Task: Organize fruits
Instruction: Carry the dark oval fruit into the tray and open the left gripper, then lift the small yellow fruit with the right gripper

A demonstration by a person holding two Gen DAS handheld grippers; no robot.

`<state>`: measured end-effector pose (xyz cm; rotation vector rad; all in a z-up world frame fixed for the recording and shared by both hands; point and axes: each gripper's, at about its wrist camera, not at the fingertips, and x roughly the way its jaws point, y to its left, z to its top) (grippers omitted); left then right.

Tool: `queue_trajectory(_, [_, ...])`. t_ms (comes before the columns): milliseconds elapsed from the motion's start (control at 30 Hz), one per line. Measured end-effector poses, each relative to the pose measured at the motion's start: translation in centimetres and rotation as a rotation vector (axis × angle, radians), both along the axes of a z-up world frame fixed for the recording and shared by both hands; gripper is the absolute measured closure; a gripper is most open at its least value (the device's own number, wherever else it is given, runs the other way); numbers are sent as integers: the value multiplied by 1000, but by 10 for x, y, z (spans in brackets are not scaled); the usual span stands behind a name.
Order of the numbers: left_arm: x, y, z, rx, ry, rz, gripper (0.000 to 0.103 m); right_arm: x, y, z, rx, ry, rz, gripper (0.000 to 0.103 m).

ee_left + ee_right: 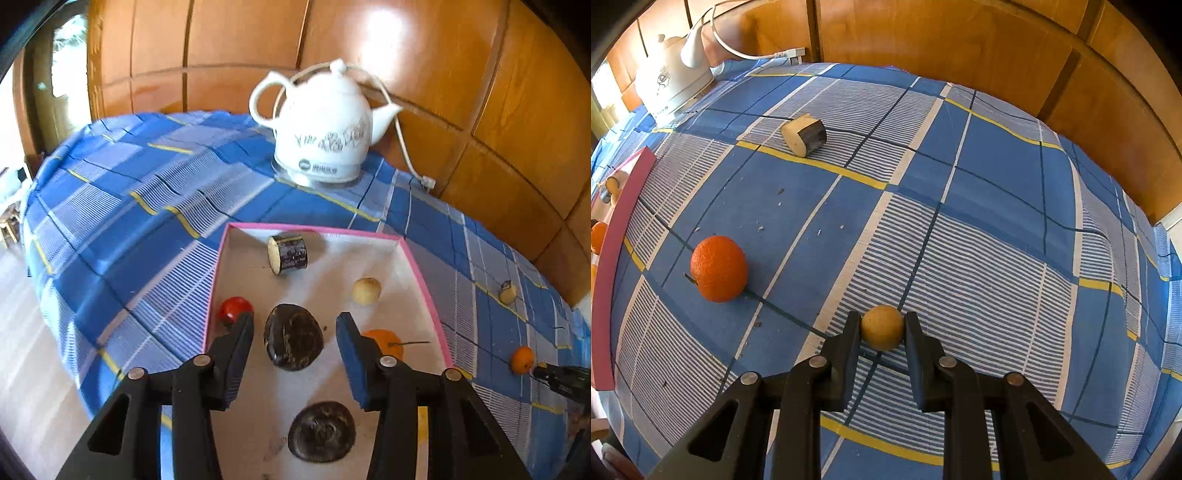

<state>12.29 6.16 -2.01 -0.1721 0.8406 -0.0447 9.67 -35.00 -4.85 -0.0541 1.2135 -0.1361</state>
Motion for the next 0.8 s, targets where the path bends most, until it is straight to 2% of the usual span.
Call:
queue_trajectory(200, [-25,-14,11,13,-28,-32,52,0,1,1,-4,1,4,80])
queue_trajectory(533, [-51,-26,9,-28,-5,-72,51,-2,6,0,-8,1,11,80])
queue_trajectory(800, [-60,-27,8,-12,-2,-71,51,-2,4,0,-7,-1,14,80])
